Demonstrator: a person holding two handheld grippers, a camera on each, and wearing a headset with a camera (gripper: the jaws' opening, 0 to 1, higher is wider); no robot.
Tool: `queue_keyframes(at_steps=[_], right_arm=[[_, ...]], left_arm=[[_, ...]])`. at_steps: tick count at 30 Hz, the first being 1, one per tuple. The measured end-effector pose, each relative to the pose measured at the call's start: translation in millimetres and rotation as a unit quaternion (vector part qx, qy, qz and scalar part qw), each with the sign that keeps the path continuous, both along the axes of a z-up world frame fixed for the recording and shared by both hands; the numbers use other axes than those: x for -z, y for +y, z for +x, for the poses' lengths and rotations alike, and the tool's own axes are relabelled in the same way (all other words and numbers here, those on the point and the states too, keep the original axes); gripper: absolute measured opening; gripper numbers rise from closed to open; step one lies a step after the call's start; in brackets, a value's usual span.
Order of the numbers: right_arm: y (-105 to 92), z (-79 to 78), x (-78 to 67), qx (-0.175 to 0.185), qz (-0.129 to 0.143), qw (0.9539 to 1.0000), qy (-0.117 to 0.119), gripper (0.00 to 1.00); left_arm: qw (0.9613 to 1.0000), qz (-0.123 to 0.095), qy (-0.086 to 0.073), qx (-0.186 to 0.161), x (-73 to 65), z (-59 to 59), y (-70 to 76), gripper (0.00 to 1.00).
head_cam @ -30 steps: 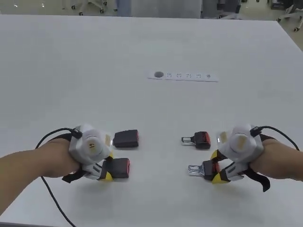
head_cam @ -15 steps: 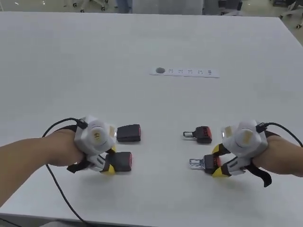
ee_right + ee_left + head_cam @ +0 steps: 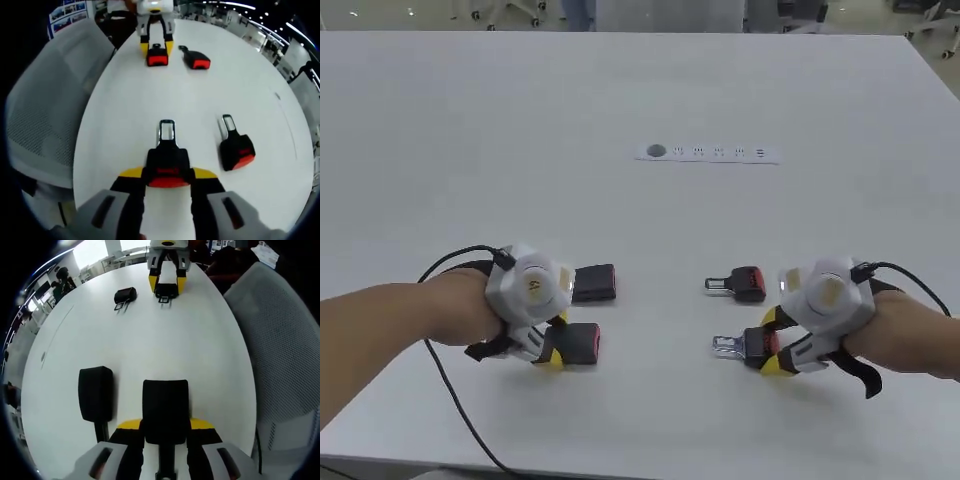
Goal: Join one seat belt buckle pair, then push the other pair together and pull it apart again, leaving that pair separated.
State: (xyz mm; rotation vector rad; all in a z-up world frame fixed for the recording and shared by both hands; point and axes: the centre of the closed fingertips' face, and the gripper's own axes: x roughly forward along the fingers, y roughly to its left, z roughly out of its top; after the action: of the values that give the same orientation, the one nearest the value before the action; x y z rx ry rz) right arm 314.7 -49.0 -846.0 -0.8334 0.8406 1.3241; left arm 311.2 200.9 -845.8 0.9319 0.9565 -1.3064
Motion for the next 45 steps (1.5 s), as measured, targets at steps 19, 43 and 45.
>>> queue_keyframes(at_steps=[19, 43, 45], right_arm=[[27.2, -6.8, -0.4, -0.01, 0.003, 0.9999, 0.002, 0.35], [121.5, -15.4, -1.5, -0.029, 0.032, 0.9991, -0.008, 0.34], [128.3, -14.3, -1.6, -0.029, 0.032, 0.999, -0.01, 0.34]], left_arm=[[0.9996, 0.023, 0.002, 0.013, 0.6, -0.1, 0.3, 0.34], [0.9991, 0.037, 0.002, 0.021, 1.1, -0.7, -0.1, 0.33], [0.9989, 0.042, 0.001, 0.022, 1.3, -0.9, -0.4, 0.33]])
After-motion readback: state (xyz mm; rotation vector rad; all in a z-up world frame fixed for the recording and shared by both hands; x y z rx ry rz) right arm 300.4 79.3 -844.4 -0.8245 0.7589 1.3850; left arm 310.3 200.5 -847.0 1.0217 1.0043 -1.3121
